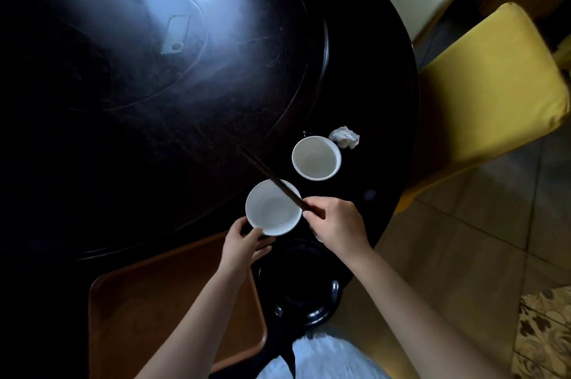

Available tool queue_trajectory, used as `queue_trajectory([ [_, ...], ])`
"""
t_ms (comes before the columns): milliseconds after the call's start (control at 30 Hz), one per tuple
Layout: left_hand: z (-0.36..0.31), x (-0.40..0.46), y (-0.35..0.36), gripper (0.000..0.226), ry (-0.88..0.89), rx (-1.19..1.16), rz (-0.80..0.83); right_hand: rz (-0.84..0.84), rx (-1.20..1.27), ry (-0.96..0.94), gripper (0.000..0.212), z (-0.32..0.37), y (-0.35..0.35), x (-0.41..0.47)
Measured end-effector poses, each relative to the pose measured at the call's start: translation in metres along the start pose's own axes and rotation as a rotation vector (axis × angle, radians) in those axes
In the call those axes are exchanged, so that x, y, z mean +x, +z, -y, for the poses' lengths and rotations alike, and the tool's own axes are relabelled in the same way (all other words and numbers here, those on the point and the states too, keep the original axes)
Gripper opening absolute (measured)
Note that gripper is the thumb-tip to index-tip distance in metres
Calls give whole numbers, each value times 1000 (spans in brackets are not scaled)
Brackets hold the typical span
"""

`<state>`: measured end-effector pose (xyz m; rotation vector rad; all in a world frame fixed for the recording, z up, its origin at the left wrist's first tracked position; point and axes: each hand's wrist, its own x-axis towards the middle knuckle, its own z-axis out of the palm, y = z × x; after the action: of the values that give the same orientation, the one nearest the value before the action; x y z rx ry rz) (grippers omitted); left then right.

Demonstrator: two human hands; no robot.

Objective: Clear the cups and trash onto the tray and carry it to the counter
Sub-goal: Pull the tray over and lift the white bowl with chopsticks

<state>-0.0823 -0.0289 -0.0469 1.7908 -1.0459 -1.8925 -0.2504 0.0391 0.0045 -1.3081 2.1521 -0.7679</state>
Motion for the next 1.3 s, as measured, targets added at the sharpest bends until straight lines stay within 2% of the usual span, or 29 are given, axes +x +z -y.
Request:
queue_trajectory([
  [200, -4, -3, -7, 31, 76, 39, -82, 21, 471, 177, 18, 3, 3, -2],
  [333, -1, -30, -36, 27, 116, -70, -61, 41, 786, 258, 17, 19, 3, -3],
  [467, 18, -55, -95, 29, 111, -105, -76, 26, 899, 227, 18, 46, 16, -8],
  [667, 62, -74, -191, 32, 72, -144, -222, -3, 734, 44, 24, 98, 70, -14],
  [767, 78, -74, -226, 35, 46, -160, -264, -13, 560, -55, 18, 121, 107, -17],
  [1067, 86, -65, -270, 36, 57, -146, -176, -33, -119, -493, 23, 132, 182, -23],
  [1300, 89, -66, -284, 44, 55, -117, -129, 15, -394, -610, 19, 126, 199, -25],
])
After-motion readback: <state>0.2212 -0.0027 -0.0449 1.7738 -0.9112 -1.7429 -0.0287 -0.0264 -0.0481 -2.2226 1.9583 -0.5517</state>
